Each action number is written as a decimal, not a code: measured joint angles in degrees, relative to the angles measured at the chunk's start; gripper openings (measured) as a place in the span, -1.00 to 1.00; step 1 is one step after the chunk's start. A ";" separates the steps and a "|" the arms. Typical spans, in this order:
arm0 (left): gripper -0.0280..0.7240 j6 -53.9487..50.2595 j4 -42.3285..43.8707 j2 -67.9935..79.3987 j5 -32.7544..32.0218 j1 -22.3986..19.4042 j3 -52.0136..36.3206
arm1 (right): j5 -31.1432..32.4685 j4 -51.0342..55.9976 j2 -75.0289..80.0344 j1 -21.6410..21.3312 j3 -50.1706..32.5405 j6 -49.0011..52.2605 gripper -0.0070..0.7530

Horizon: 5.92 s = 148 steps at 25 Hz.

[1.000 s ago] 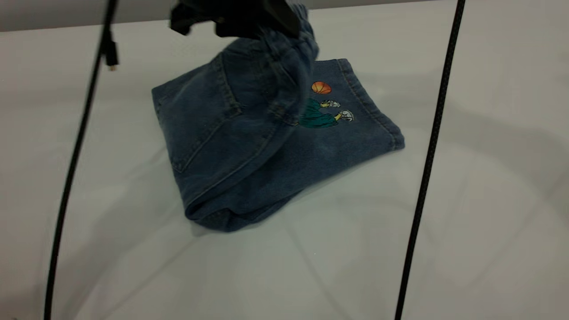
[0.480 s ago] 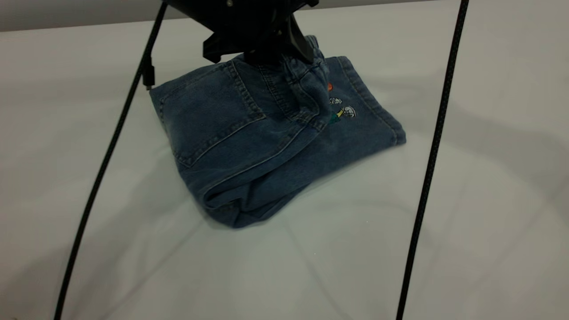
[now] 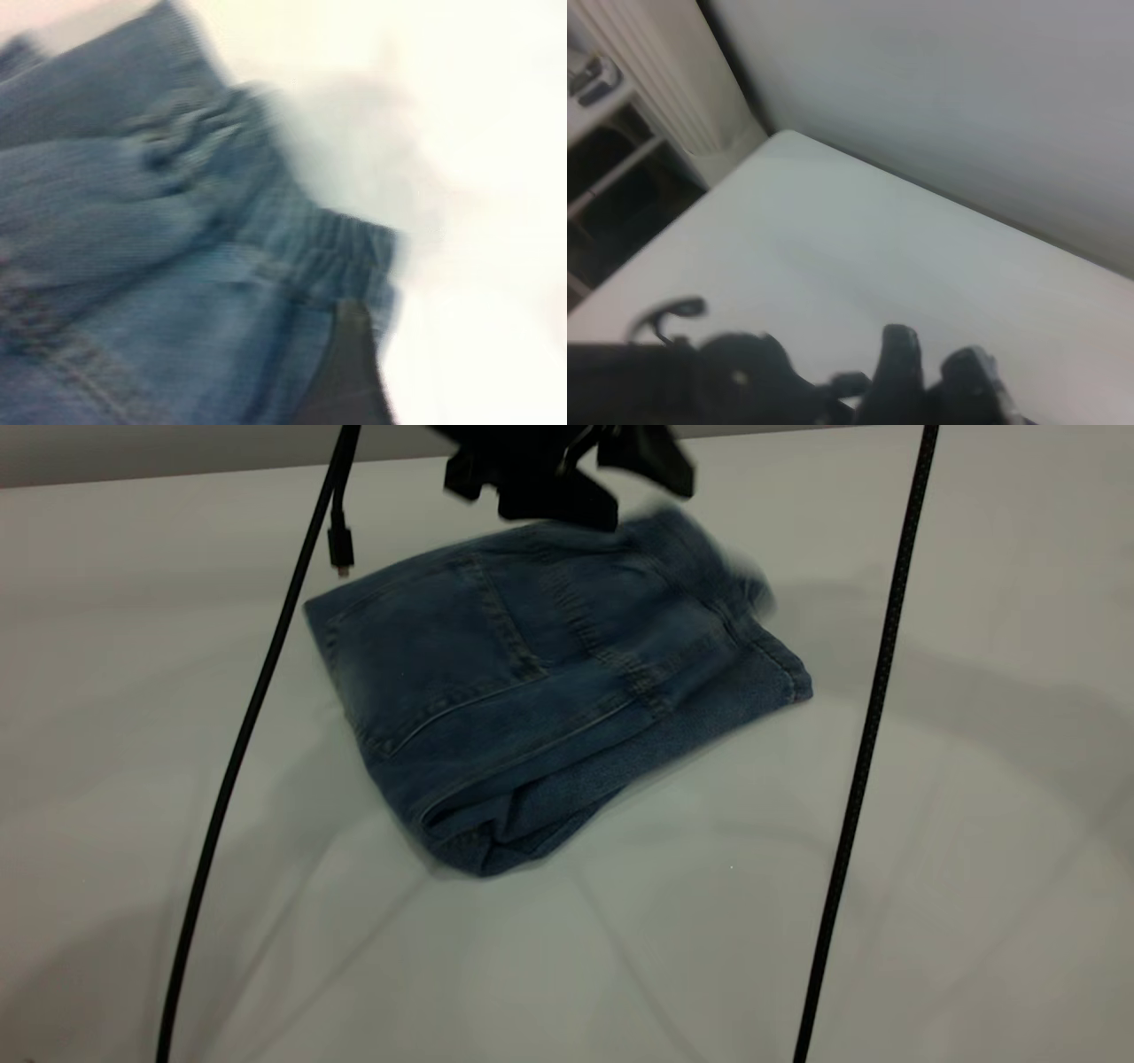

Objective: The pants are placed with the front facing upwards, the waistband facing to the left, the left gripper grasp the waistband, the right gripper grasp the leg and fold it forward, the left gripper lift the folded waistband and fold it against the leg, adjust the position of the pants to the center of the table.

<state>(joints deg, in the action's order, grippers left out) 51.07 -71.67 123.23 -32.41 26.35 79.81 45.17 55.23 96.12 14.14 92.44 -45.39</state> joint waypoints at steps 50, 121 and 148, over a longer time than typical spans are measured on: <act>0.26 -13.27 41.34 -55.38 -30.53 -1.07 0.29 | -2.60 -36.05 28.04 25.30 -0.13 16.80 0.39; 0.26 -13.47 41.66 -55.45 -36.78 -1.07 0.29 | 2.03 -47.94 31.55 26.47 3.82 66.70 0.33; 0.26 -39.12 48.94 -75.00 -37.63 -1.07 -3.93 | 24.95 -39.65 -0.89 28.85 13.56 42.12 0.19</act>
<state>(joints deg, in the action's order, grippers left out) 11.95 -22.74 48.23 -70.04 25.29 75.87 70.12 15.58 95.23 42.99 106.00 -3.26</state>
